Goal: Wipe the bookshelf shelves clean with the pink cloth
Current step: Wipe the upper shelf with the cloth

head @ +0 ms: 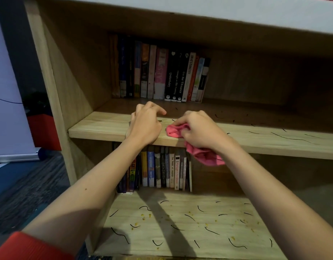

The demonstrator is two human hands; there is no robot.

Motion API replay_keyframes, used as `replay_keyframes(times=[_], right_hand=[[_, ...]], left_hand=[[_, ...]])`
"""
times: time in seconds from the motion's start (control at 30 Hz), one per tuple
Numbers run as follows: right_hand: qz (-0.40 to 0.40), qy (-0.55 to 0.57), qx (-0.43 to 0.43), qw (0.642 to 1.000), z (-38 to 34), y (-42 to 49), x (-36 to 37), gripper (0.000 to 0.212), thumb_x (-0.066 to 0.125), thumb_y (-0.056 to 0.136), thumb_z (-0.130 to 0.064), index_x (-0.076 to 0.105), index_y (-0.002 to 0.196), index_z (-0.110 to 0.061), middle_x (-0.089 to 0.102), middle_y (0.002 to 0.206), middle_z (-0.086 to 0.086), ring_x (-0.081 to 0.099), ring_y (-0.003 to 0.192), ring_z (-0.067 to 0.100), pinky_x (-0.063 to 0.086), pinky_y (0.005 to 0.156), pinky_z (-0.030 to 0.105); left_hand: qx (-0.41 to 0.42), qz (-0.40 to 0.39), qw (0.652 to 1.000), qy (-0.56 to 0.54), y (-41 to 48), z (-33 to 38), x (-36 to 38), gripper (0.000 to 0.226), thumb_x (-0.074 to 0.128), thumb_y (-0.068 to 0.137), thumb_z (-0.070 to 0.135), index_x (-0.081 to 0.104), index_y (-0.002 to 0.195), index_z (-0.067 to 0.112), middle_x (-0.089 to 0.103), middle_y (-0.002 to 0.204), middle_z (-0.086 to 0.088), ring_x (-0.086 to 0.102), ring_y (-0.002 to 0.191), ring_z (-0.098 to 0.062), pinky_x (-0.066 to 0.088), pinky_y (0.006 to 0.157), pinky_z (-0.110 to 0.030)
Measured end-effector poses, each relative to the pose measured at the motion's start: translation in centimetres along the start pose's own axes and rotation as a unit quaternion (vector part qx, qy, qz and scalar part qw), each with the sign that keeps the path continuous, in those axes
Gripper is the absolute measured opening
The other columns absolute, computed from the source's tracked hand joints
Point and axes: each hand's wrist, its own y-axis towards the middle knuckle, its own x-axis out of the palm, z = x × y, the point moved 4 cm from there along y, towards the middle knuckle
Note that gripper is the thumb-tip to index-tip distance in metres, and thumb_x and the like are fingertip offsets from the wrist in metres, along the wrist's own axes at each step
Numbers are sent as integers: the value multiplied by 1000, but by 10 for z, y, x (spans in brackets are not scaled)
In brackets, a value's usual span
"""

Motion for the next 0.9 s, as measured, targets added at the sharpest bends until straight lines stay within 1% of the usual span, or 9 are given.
replay_keyframes(times=[0.07, 0.2, 0.27, 0.37, 0.43, 0.53, 0.67, 0.8, 0.9], right_hand=[[-7, -21, -28, 999, -7, 2, 8, 41, 41, 92, -9, 59, 125, -28, 52, 119, 2, 39, 109, 25, 36, 100, 44], [-12, -22, 9, 1000, 7, 2, 3, 42, 38, 95, -8, 59, 125, -28, 47, 120, 3, 36, 109, 26, 36, 97, 46], [-22, -50, 4, 999, 1, 9, 3, 41, 38, 96, -9, 59, 124, -29, 46, 118, 4, 35, 108, 28, 37, 95, 46], [-53, -58, -33, 996, -11, 12, 6, 42, 37, 95, -8, 61, 122, -29, 41, 108, 0, 34, 106, 25, 34, 93, 42], [-68, -39, -8, 997, 1, 9, -1, 44, 36, 94, -4, 62, 120, -28, 40, 105, -5, 34, 106, 23, 34, 94, 40], [-54, -57, 23, 997, 12, 12, -8, 42, 39, 93, -4, 65, 115, -28, 43, 101, -7, 35, 104, 22, 35, 90, 39], [-53, -59, -35, 996, -9, 14, 4, 43, 39, 95, -6, 62, 119, -33, 40, 102, -6, 30, 97, 18, 32, 89, 38], [-39, -47, 14, 998, 7, 16, -2, 41, 39, 96, -8, 64, 116, -32, 42, 104, -6, 34, 102, 20, 33, 91, 38], [-39, -54, -17, 998, -6, 18, 3, 42, 38, 96, -7, 63, 117, -33, 39, 101, -6, 31, 98, 19, 31, 88, 36]], left_hand=[[-3, -2, 1000, -4, 0, -1, 1, 43, 40, 85, -1, 60, 116, 21, 50, 129, 4, 34, 123, -21, 30, 103, -38], [-2, -1, 1000, -16, -3, -2, -1, 44, 39, 86, -5, 61, 115, 19, 52, 127, 1, 35, 122, -21, 33, 104, -39], [-1, -3, 1000, -19, -4, 1, -3, 44, 39, 86, -6, 62, 116, 16, 52, 126, -1, 35, 121, -22, 33, 104, -40], [-5, -5, 1000, -20, -6, 1, -7, 42, 42, 85, -6, 61, 116, 15, 51, 128, -2, 34, 123, -22, 33, 105, -40], [-6, -14, 1000, -11, -7, -2, -9, 43, 41, 86, -7, 61, 117, 15, 50, 129, -2, 33, 123, -22, 30, 106, -38], [-6, -37, 999, 24, -9, -4, -10, 42, 41, 88, -3, 59, 119, 18, 48, 133, -1, 32, 126, -22, 26, 107, -38], [13, -70, 995, 73, -13, -6, -8, 37, 42, 90, 7, 59, 119, 22, 49, 134, 2, 32, 128, -20, 17, 109, -40], [24, -82, 991, 101, -18, -14, -10, 34, 37, 95, 15, 58, 119, 27, 50, 131, 5, 34, 127, -18, 8, 113, -41], [26, -92, 989, 115, -19, -13, -10, 35, 34, 97, 18, 56, 122, 29, 51, 131, 6, 36, 127, -18, 6, 113, -42]])
